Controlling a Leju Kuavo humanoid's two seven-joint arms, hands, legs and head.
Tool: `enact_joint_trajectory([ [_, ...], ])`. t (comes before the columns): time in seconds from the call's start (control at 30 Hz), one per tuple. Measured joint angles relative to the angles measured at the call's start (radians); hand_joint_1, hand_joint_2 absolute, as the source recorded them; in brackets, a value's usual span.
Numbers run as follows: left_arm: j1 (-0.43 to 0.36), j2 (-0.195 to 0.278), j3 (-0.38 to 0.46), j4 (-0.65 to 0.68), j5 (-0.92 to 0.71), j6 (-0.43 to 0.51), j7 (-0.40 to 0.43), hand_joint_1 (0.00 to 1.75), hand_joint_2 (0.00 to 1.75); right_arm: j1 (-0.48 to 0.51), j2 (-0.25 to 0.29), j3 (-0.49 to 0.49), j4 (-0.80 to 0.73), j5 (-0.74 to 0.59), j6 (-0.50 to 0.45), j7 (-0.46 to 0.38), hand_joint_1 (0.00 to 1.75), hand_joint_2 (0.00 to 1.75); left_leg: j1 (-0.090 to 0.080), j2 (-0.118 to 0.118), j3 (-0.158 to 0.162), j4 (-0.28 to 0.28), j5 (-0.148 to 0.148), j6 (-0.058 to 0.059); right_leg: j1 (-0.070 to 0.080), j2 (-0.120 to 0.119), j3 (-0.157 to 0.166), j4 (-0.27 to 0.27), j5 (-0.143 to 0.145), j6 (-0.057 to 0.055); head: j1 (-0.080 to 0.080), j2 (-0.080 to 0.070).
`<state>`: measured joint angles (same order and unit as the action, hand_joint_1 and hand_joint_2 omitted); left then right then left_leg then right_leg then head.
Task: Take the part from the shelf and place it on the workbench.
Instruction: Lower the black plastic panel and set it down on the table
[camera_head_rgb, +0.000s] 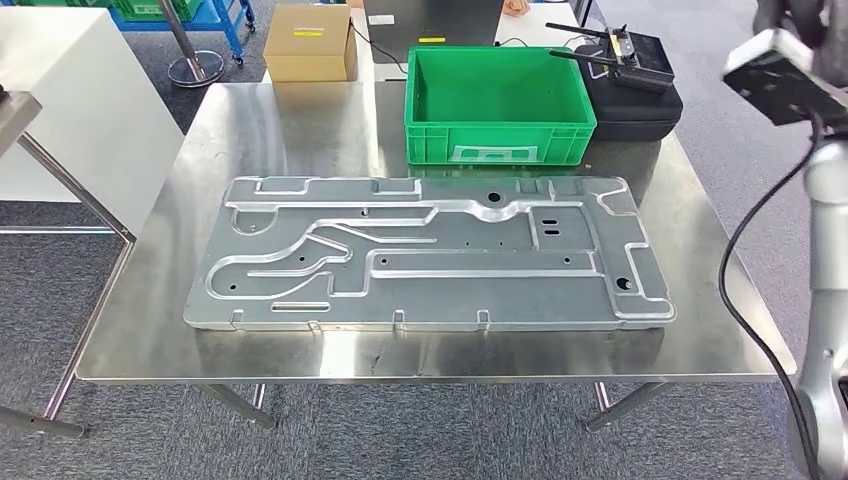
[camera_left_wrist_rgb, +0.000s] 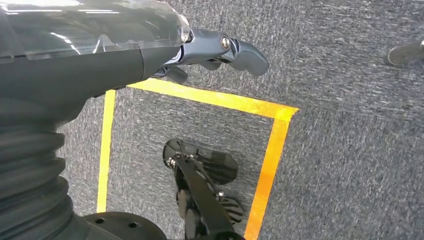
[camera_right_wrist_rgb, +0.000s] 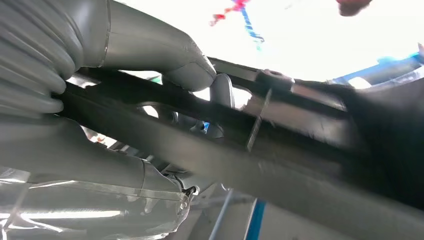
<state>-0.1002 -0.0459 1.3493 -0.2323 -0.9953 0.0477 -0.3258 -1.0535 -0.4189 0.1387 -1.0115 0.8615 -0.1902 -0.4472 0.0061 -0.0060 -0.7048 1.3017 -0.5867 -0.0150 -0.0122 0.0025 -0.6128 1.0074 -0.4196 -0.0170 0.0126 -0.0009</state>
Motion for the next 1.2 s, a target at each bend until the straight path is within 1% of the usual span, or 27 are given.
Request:
enact_joint_trajectory([
  [0.03,-0.002,0.000,-0.001,0.000,0.000,0.000,-0.001,0.00,1.75,-0.038,0.011,0.045,0.070,0.061,-0.009,0.019,1.55,1.75,0.000,0.000,0.015,-0.051,0.041,0.001,0.000,0.001,0.003,0.001,-0.002,0.001,0.000,0.000],
  [0.07,-0.003,0.001,-0.001,0.000,0.000,0.000,-0.003,0.00,1.75,-0.071,0.026,0.093,0.138,0.117,-0.014,0.040,1.55,1.75,0.000,0.002,0.044,-0.126,0.087,0.003,0.001,0.001,0.006,0.003,-0.005,0.004,0.000,0.000],
  [0.13,-0.006,0.001,-0.002,0.000,0.001,0.000,-0.006,0.00,1.75,-0.115,0.068,0.177,0.259,0.195,-0.013,0.076,1.55,1.75,-0.002,0.005,0.093,-0.246,0.142,0.011,0.005,0.004,0.007,0.010,-0.011,0.010,0.000,0.000],
  [0.17,-0.007,0.001,-0.003,0.000,0.001,0.000,-0.006,0.00,1.75,-0.127,0.093,0.214,0.311,0.216,-0.008,0.090,1.55,1.75,-0.003,0.007,0.103,-0.272,0.149,0.015,0.007,0.005,0.006,0.011,-0.011,0.014,0.001,0.000],
  [0.27,-0.011,0.000,-0.004,0.000,0.001,-0.002,-0.006,0.00,1.75,-0.137,0.167,0.299,0.433,0.249,0.025,0.110,1.55,1.75,-0.002,0.007,0.107,-0.285,0.154,0.031,0.008,0.006,0.003,0.012,-0.012,0.027,0.001,0.000],
  [0.3,-0.013,0.000,-0.005,0.000,0.001,-0.005,-0.008,0.00,1.75,-0.137,0.189,0.319,0.462,0.255,0.041,0.114,1.55,1.75,0.000,0.006,0.109,-0.290,0.157,0.037,0.007,0.005,-0.002,0.024,-0.022,0.032,0.002,0.000],
  [0.33,-0.014,-0.001,-0.006,0.000,0.001,-0.009,-0.010,0.00,1.75,-0.138,0.209,0.335,0.490,0.260,0.057,0.118,1.55,1.75,0.003,0.005,0.110,-0.296,0.161,0.042,0.006,0.004,-0.016,0.055,-0.042,0.037,0.003,0.000],
  [0.37,-0.014,-0.001,-0.006,0.000,0.001,-0.013,-0.013,0.00,1.75,-0.136,0.228,0.351,0.516,0.266,0.070,0.125,1.55,1.75,0.005,0.004,0.112,-0.298,0.162,0.044,0.003,0.002,-0.042,0.110,-0.070,0.041,0.005,0.000],
  [0.43,-0.013,-0.001,-0.006,0.000,0.001,-0.020,-0.019,0.00,1.75,-0.123,0.265,0.381,0.562,0.276,0.086,0.139,1.55,1.75,0.005,0.000,0.112,-0.299,0.161,0.045,-0.001,0.002,-0.112,0.244,-0.124,0.049,0.006,0.000],
  [0.47,-0.012,-0.001,-0.007,0.000,0.001,-0.023,-0.022,0.00,1.75,-0.110,0.281,0.394,0.579,0.279,0.089,0.147,1.55,1.75,0.005,-0.002,0.113,-0.298,0.160,0.044,-0.003,0.001,-0.138,0.286,-0.130,0.051,0.006,0.000],
  [0.5,-0.011,-0.001,-0.007,0.000,0.001,-0.028,-0.028,0.00,1.75,-0.097,0.296,0.404,0.594,0.280,0.093,0.152,1.55,1.75,0.006,-0.003,0.114,-0.297,0.158,0.043,-0.004,0.001,-0.145,0.288,-0.115,0.052,0.006,0.000],
  [0.53,-0.010,-0.001,-0.007,0.000,0.001,-0.033,-0.035,0.00,1.75,-0.086,0.311,0.411,0.606,0.280,0.097,0.158,1.55,1.75,0.006,-0.004,0.117,-0.296,0.155,0.040,-0.005,0.000,-0.133,0.250,-0.082,0.051,0.006,0.000],
  [0.57,-0.009,-0.001,-0.008,0.000,0.001,-0.040,-0.044,0.00,1.75,-0.077,0.323,0.417,0.616,0.281,0.100,0.163,1.55,1.75,0.006,-0.005,0.121,-0.294,0.151,0.037,-0.005,0.000,-0.102,0.179,-0.039,0.047,0.006,0.000],
  [0.6,-0.009,-0.001,-0.009,0.000,0.001,-0.047,-0.053,0.00,1.75,-0.070,0.335,0.422,0.625,0.281,0.102,0.166,1.55,1.75,0.005,-0.005,0.124,-0.293,0.146,0.033,-0.003,-0.001,-0.069,0.110,-0.008,0.043,0.005,0.000],
  [0.63,-0.010,-0.001,-0.010,0.000,0.000,-0.053,-0.062,0.00,1.75,-0.065,0.345,0.426,0.632,0.281,0.104,0.169,1.55,1.75,0.004,-0.006,0.125,-0.292,0.143,0.029,0.001,0.000,-0.043,0.054,0.012,0.038,0.005,0.000],
  [0.67,-0.010,-0.001,-0.012,0.000,0.000,-0.058,-0.069,0.00,1.75,-0.059,0.354,0.430,0.639,0.281,0.105,0.171,1.55,1.75,0.003,-0.005,0.126,-0.292,0.140,0.025,0.005,0.000,-0.027,0.020,0.018,0.033,0.005,0.000],
  [0.73,-0.011,-0.001,-0.014,0.000,-0.002,-0.066,-0.081,0.00,1.75,-0.044,0.372,0.433,0.650,0.280,0.105,0.172,1.55,1.75,0.003,-0.005,0.127,-0.294,0.138,0.014,0.010,0.002,-0.023,0.009,0.011,0.023,0.005,0.000],
  [0.8,-0.011,0.000,-0.015,0.000,-0.003,-0.071,-0.087,0.00,1.75,-0.031,0.388,0.434,0.658,0.280,0.105,0.172,1.55,1.75,0.004,-0.003,0.126,-0.284,0.126,0.003,0.005,0.002,-0.016,0.002,0.011,0.010,0.005,0.000],
  [0.87,-0.011,0.000,-0.016,0.000,-0.004,-0.074,-0.089,0.00,1.75,-0.025,0.401,0.434,0.665,0.280,0.105,0.172,1.55,1.75,0.005,-0.001,0.092,-0.204,0.079,-0.004,0.001,0.001,-0.010,-0.006,0.012,-0.002,0.003,0.000],
  [0.93,-0.011,0.000,-0.016,0.000,-0.005,-0.075,-0.090,0.00,1.75,-0.018,0.411,0.434,0.671,0.280,0.105,0.172,1.55,1.75,0.006,0.000,0.023,-0.063,0.018,-0.009,0.005,0.001,-0.008,-0.006,0.010,-0.009,0.002,0.000],
  [0.97,-0.010,0.000,-0.016,0.000,-0.005,-0.075,-0.090,0.00,1.75,-0.014,0.414,0.434,0.674,0.280,0.105,0.172,1.17,1.31,0.007,0.000,-0.006,-0.011,0.005,-0.011,0.006,0.001,-0.008,-0.005,0.009,-0.010,0.002,0.000],
  [1.0,-0.010,0.000,-0.016,0.000,-0.005,-0.075,-0.090,0.00,1.75,-0.010,0.416,0.435,0.677,0.280,0.106,0.172,0.78,0.87,0.007,0.000,-0.018,0.005,0.011,-0.012,0.007,0.002,-0.007,-0.003,0.008,-0.010,0.002,0.000],
  [1.03,-0.009,0.000,-0.016,0.000,-0.005,-0.074,-0.091,0.00,1.75,-0.007,0.419,0.435,0.680,0.280,0.108,0.172,0.39,0.44,0.007,0.000,-0.009,-0.023,0.038,-0.012,0.007,0.002,-0.006,-0.001,0.006,-0.010,0.002,0.000],
  [1.07,-0.009,0.001,-0.016,0.000,-0.005,-0.073,-0.091,0.00,1.75,-0.006,0.422,0.435,0.682,0.280,0.111,0.172,0.00,0.00,0.007,0.000,0.017,-0.085,0.077,-0.011,0.007,0.002,-0.005,0.003,0.003,-0.008,0.002,0.000],
  [1.13,-0.010,0.001,-0.016,0.000,-0.002,-0.069,-0.091,0.00,1.75,-0.005,0.433,0.435,0.685,0.282,0.126,0.170,0.00,0.00,0.007,0.001,0.080,-0.221,0.132,-0.005,0.008,0.004,-0.007,0.014,-0.004,-0.002,0.003,0.000],
  [1.17,-0.010,0.001,-0.016,0.001,-0.001,-0.067,-0.090,0.00,1.75,-0.003,0.440,0.436,0.686,0.284,0.134,0.169,0.00,0.00,0.006,0.001,0.097,-0.258,0.142,-0.001,0.009,0.006,-0.009,0.019,-0.006,0.002,0.003,0.000],
  [1.2,-0.011,0.001,-0.016,0.001,0.001,-0.066,-0.087,0.00,1.31,0.001,0.450,0.437,0.688,0.285,0.139,0.167,0.00,0.00,0.005,0.001,0.103,-0.271,0.141,0.004,0.011,0.008,-0.011,0.021,-0.007,0.006,0.003,0.000],
])
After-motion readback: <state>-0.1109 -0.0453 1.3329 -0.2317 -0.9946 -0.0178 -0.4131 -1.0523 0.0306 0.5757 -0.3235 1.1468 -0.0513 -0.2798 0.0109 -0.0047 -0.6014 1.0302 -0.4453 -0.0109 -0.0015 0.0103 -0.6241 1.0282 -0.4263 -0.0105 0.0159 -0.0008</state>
